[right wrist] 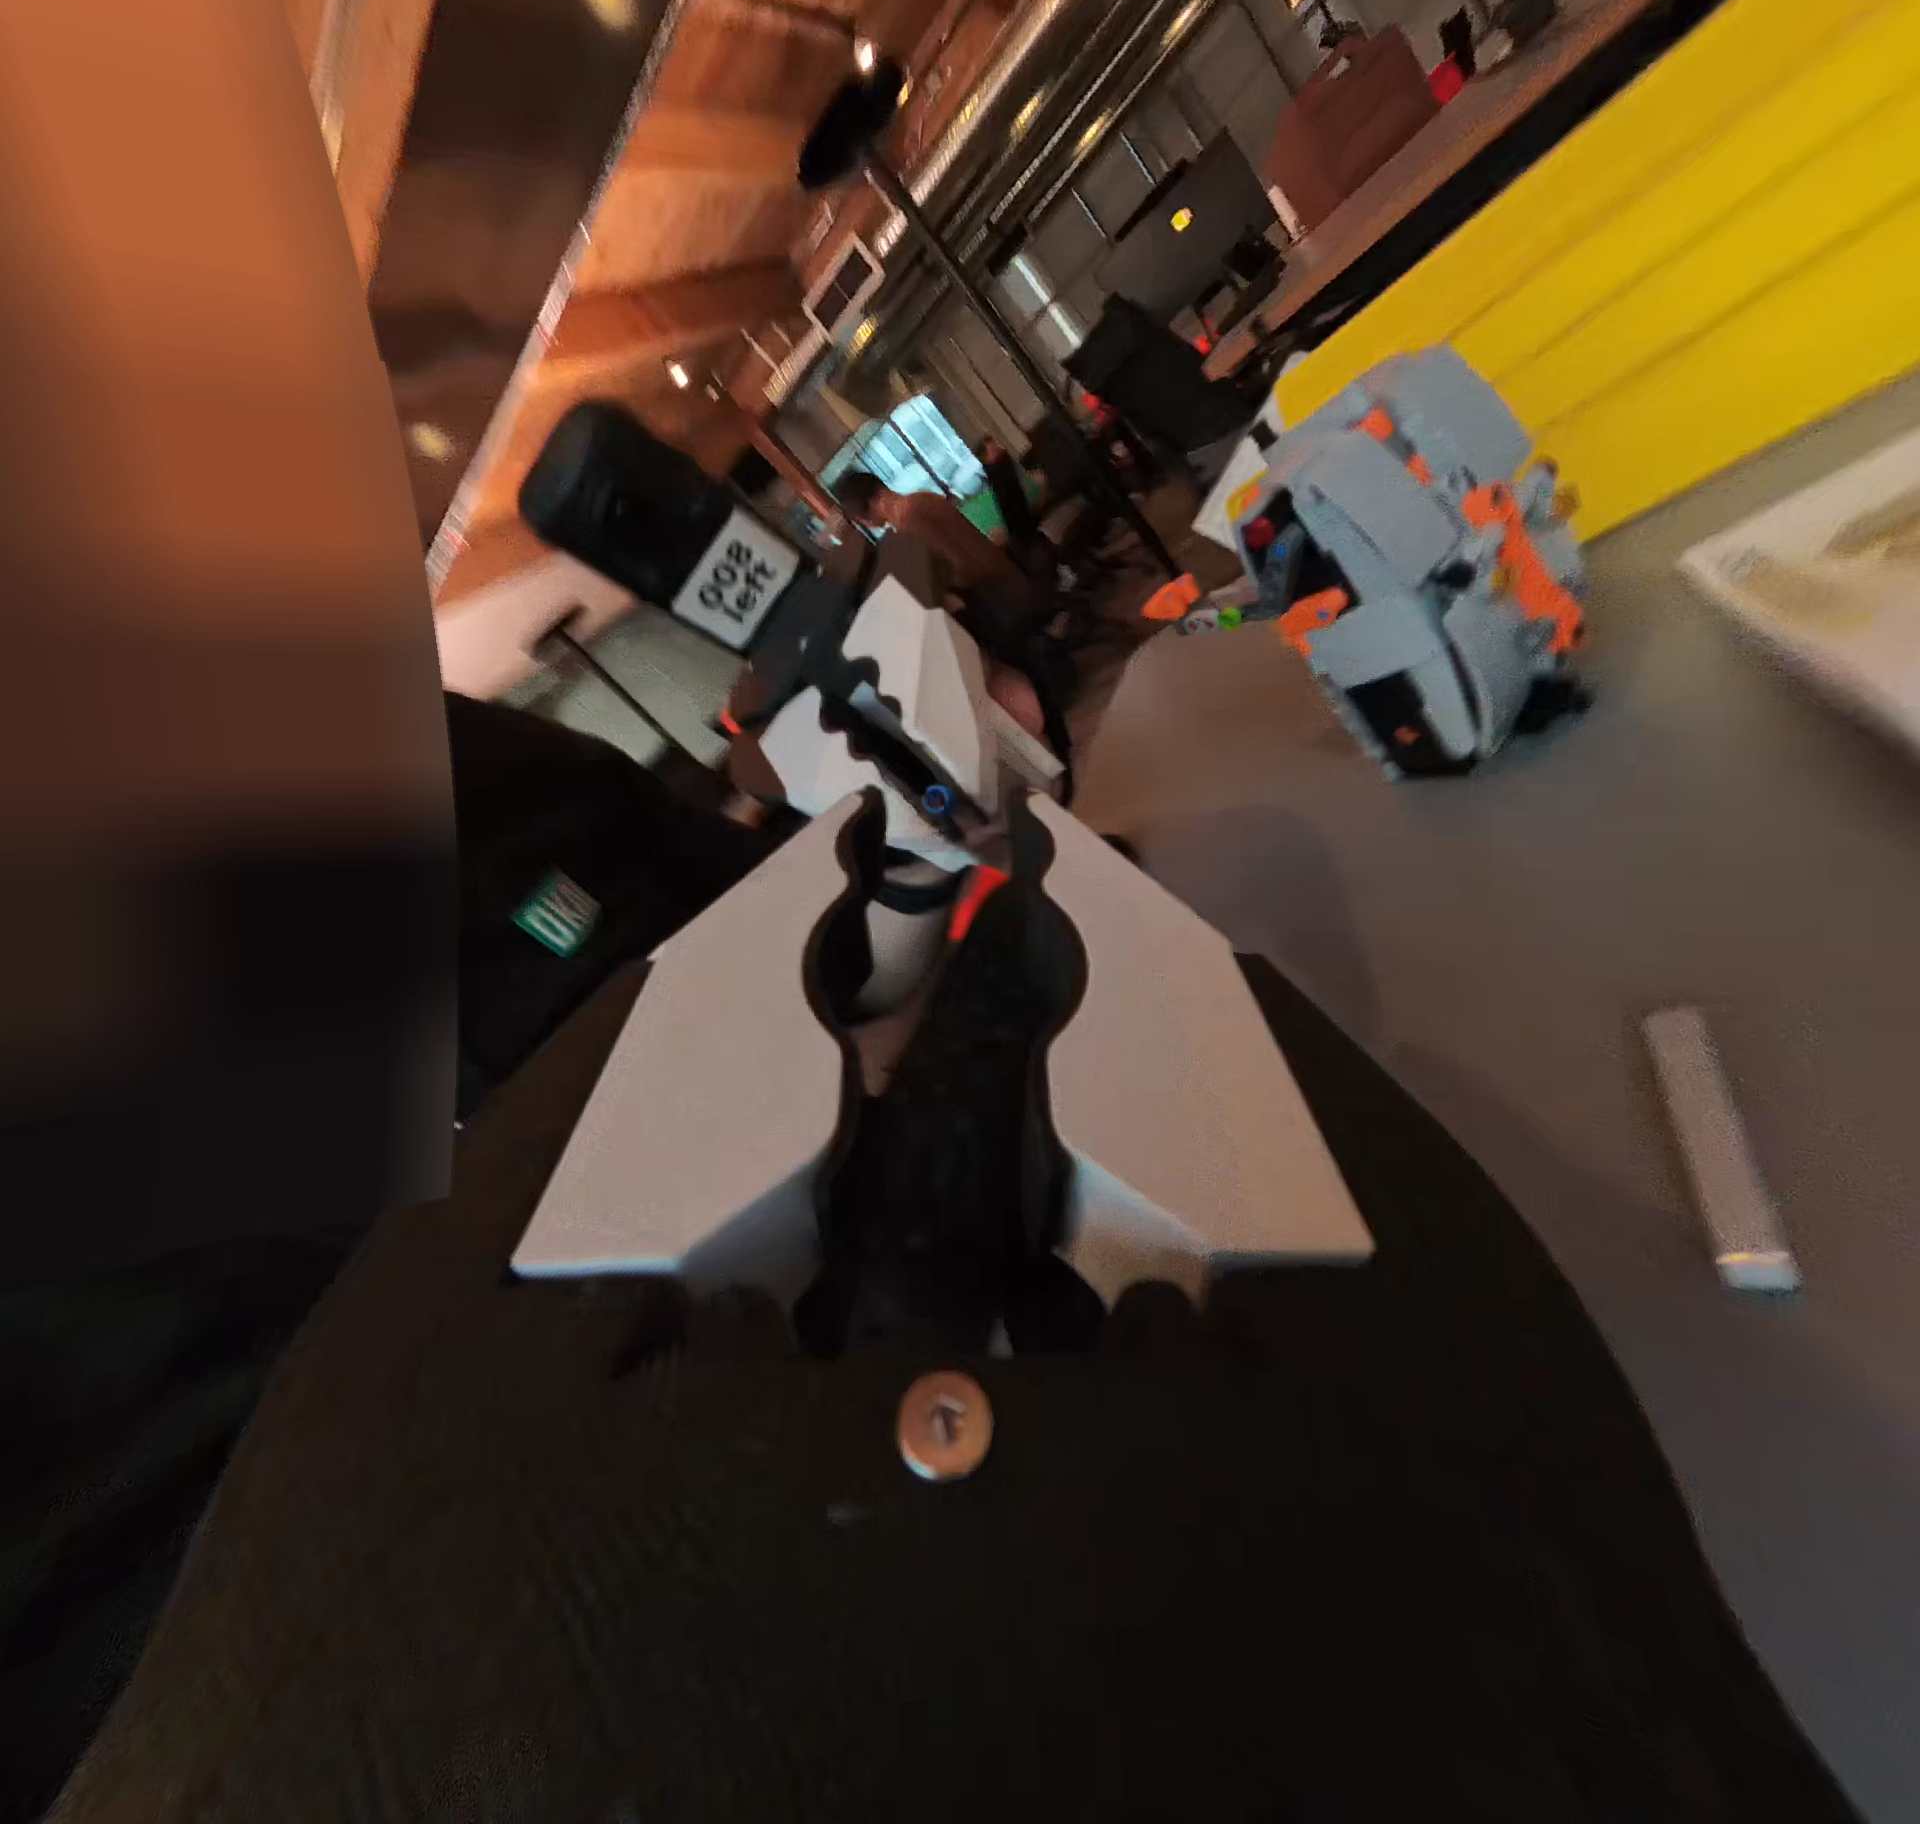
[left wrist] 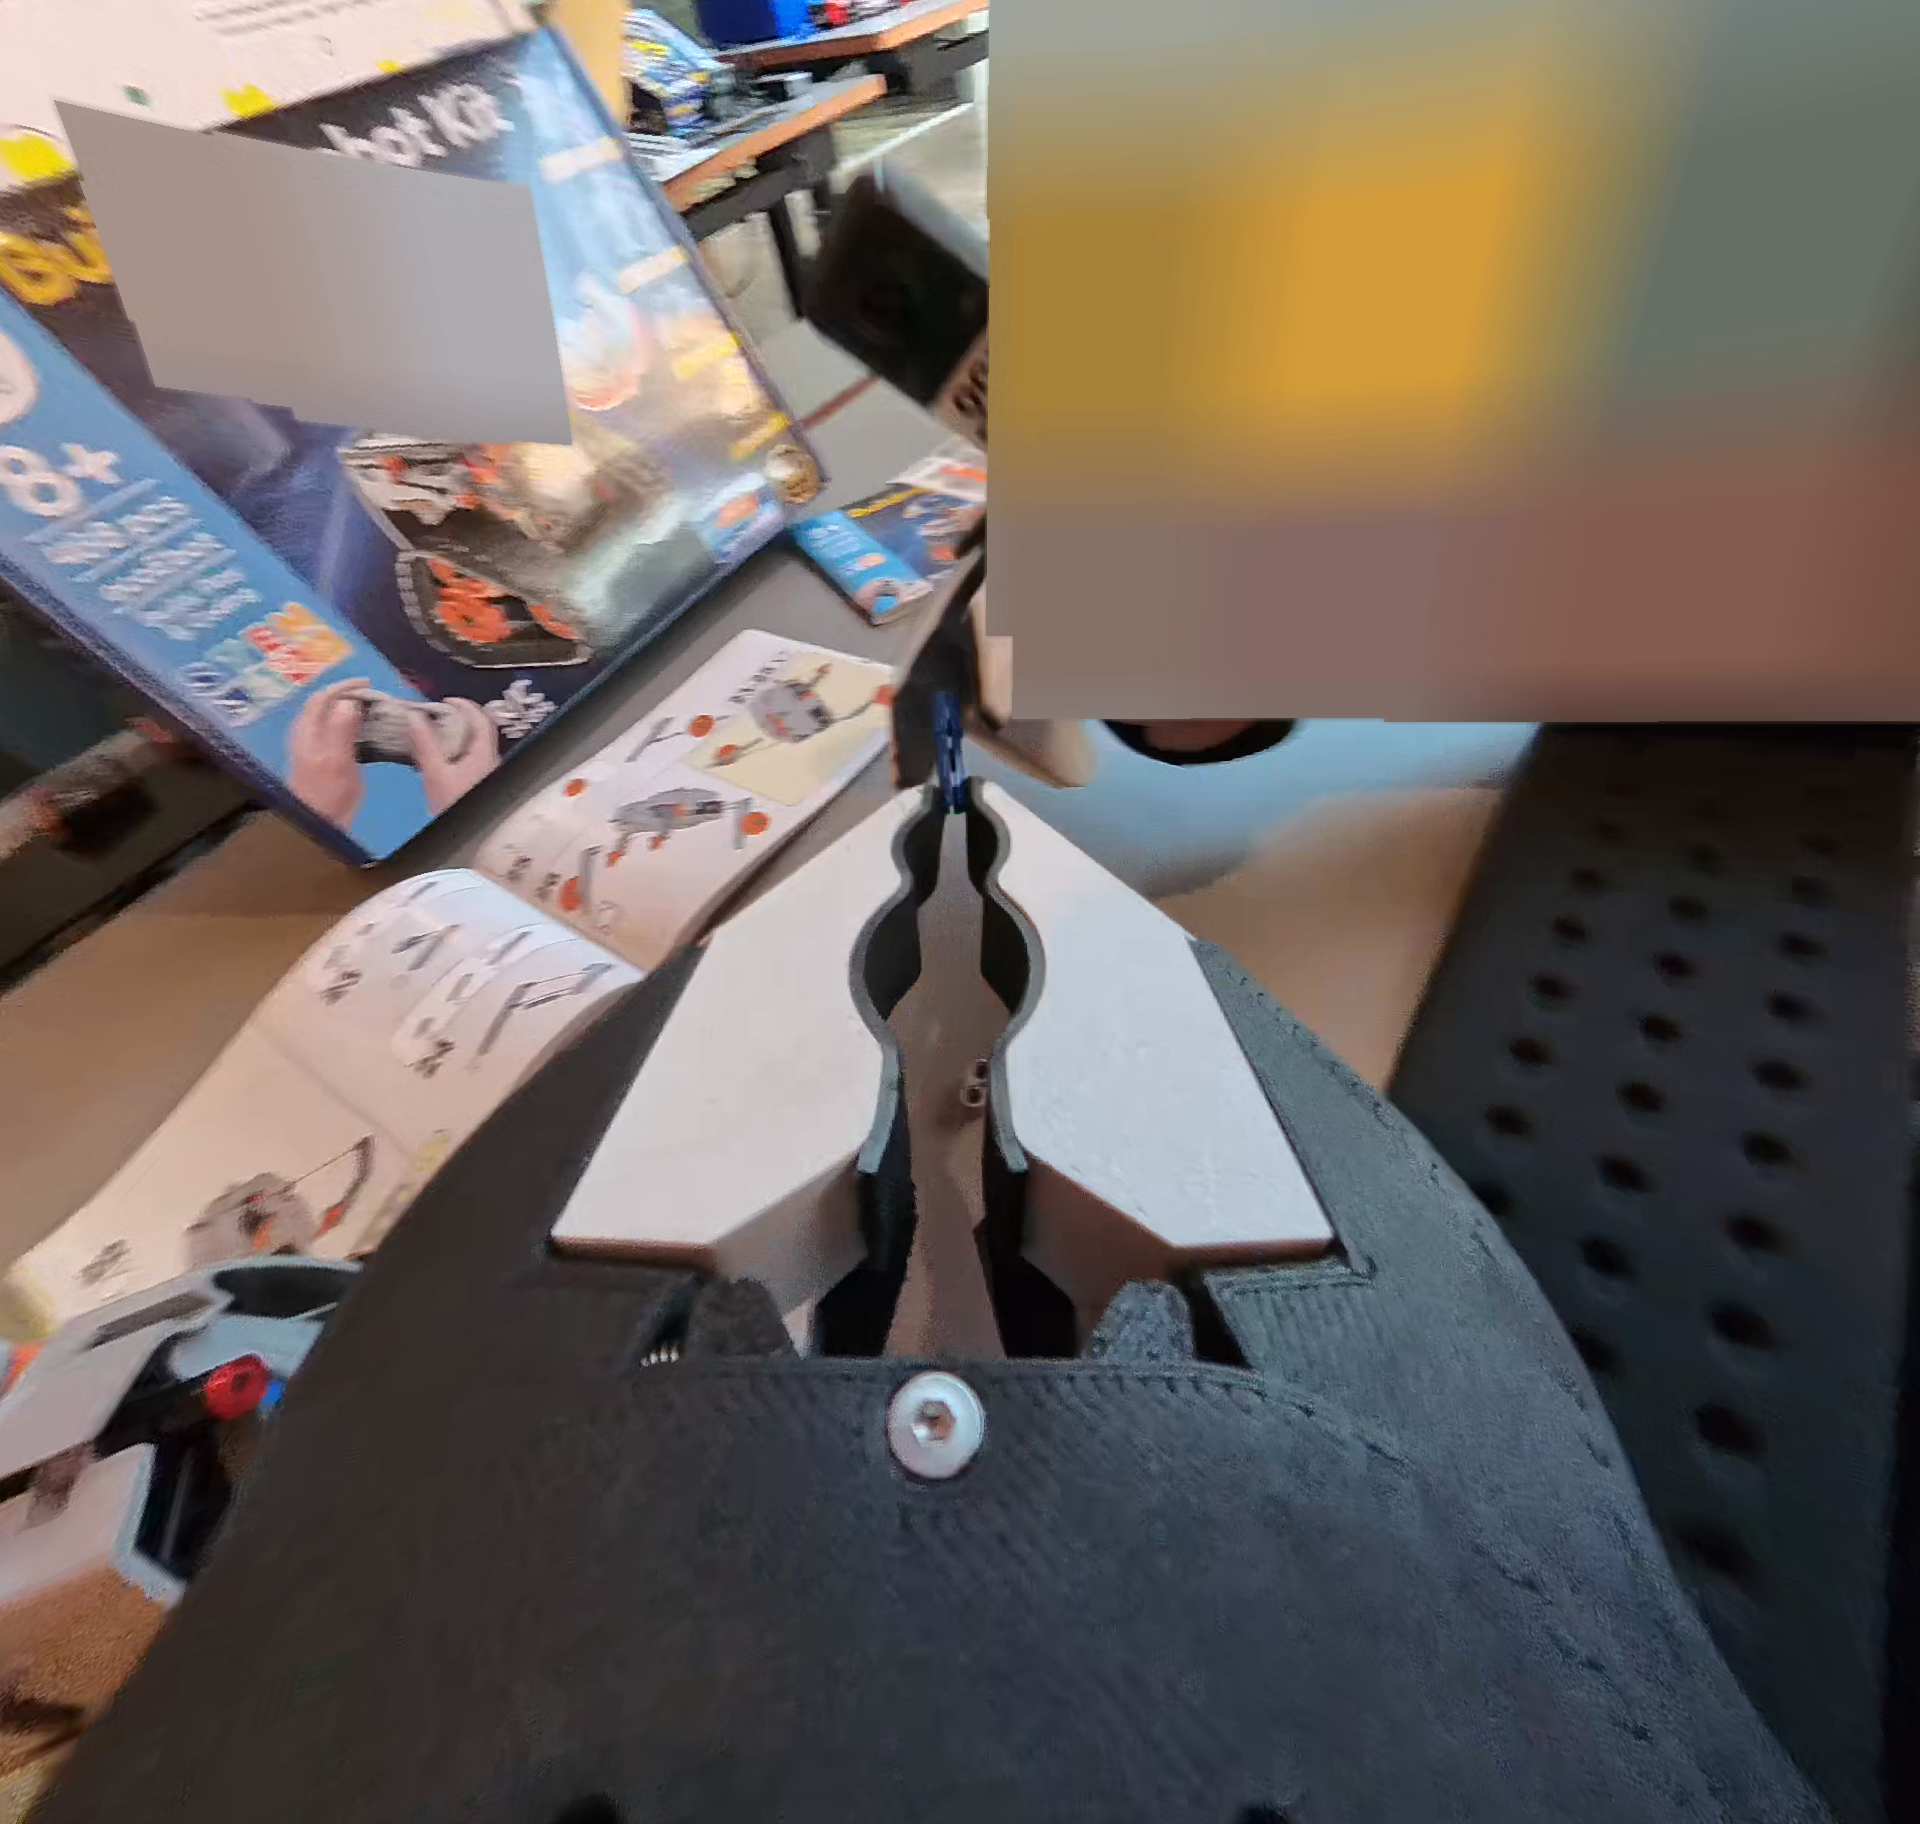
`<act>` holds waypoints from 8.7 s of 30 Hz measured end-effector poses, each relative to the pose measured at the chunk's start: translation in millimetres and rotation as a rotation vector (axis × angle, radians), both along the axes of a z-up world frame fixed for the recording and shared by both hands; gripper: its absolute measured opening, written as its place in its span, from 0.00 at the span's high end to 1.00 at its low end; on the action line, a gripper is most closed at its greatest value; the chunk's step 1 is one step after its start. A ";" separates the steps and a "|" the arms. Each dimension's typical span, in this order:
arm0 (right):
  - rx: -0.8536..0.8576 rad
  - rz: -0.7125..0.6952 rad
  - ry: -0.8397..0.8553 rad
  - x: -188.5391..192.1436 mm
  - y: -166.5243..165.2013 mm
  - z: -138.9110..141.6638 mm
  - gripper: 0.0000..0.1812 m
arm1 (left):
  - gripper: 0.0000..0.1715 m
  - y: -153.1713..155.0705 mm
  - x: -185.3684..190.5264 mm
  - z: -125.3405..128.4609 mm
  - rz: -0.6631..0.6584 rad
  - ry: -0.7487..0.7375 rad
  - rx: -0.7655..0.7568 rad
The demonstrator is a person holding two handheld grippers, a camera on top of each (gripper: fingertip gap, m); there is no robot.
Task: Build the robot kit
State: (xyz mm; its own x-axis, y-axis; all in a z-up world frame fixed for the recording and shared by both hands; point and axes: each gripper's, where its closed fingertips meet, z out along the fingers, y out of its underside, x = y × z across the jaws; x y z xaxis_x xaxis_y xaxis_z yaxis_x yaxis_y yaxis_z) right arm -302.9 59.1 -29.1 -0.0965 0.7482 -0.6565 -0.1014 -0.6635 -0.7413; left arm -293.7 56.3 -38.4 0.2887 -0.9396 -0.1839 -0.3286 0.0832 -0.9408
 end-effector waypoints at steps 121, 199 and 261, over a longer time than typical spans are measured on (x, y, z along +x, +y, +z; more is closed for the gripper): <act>0.990 -0.151 -0.869 16.6 -3.4 -66.7 0.98 | 0.88 9.0 -10.7 -125.8 -0.094 0.369 -0.208; 1.375 0.030 -1.515 -2.0 0.4 -120.5 0.98 | 0.97 2.3 -9.7 -116.7 -0.055 0.462 0.104; 1.010 -0.189 -1.044 -0.7 -8.3 -106.6 0.98 | 0.97 -7.7 -7.4 -103.7 -0.155 0.359 0.202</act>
